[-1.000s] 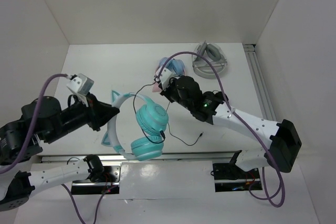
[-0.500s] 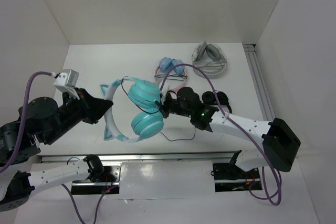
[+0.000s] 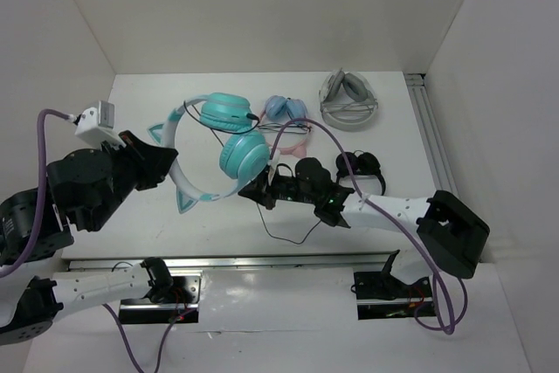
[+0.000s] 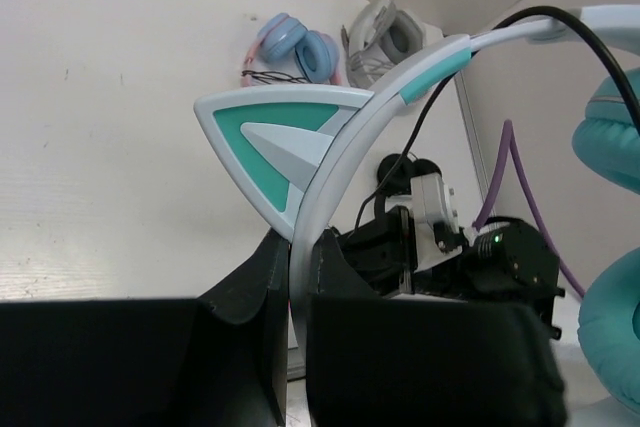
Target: Wrap the headphones
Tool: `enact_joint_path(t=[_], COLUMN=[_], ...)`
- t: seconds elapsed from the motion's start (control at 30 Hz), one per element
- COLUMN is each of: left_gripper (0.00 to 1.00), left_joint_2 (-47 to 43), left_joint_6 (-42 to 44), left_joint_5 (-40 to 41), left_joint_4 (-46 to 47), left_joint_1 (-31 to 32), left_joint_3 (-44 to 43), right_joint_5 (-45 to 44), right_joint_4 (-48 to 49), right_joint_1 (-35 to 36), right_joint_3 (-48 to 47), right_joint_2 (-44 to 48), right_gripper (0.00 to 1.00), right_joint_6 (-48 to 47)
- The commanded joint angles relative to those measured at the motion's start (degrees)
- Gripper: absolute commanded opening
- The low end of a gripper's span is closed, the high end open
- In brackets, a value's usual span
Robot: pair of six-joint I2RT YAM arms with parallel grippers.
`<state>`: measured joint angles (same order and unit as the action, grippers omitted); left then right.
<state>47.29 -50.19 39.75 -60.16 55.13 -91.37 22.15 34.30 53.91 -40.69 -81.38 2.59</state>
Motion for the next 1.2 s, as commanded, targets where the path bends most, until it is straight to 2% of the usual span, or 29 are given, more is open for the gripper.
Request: enact_joint_path(t=[0.0,0.07,0.23,0.37,0.57,0.67,0.77,0.93,1.17], left_gripper=[0.00,0.00,0.00,0.00,0.00,0.00,0.00,0.00,0.00], left_joint_2=[0.5,1.1,9.7,11.9,14.8,15.4,16.1,16.7,16.2], left_joint_6=[-6.6,-6.6,-7.5,-5.2,-2.9,-0.9,1.9,4.0,7.8], left_joint_5=[7.0,9.3,16.0,17.0,17.6,17.1,17.1,16.4,13.6], left_joint_4=[5.1,3.0,-6.4,-6.0,-3.1,-1.2,0.4,1.5,6.5], left_joint_1=[0.2,0.2,-1.4,-2.5,-7.8,-10.0,-10.7,-13.5,-19.3], left_joint_3=[-4.2,-5.7,-17.0,-17.8,-14.4,-11.8,-10.0,-6.0,-1.3], right_joint_5=[3.8,4.3,3.6,3.1,3.6,1.8,2.7,6.8,7.3], right_joint_4=[8.8,10.0,13.4,14.7,16.1,13.6,13.1,20.6,19.4], right_joint_1=[1.1,1.6,5.4,9.1,15.4,18.4,19.8,20.4,23.3], right_joint_3=[1.3,2.0,6.9,8.2,9.3,8.0,8.0,10.9,10.4], right_joint_2=[-1.3,-1.8,-0.1,2.5,4.5,5.6,7.4,9.5,12.6], right_gripper=[0.03,0.02,0.02,0.02,0.05,0.06,0.06,0.08,0.20], right_joint_6=[3.1,3.7,5.0,5.5,6.1,5.6,5.6,8.7,8.7])
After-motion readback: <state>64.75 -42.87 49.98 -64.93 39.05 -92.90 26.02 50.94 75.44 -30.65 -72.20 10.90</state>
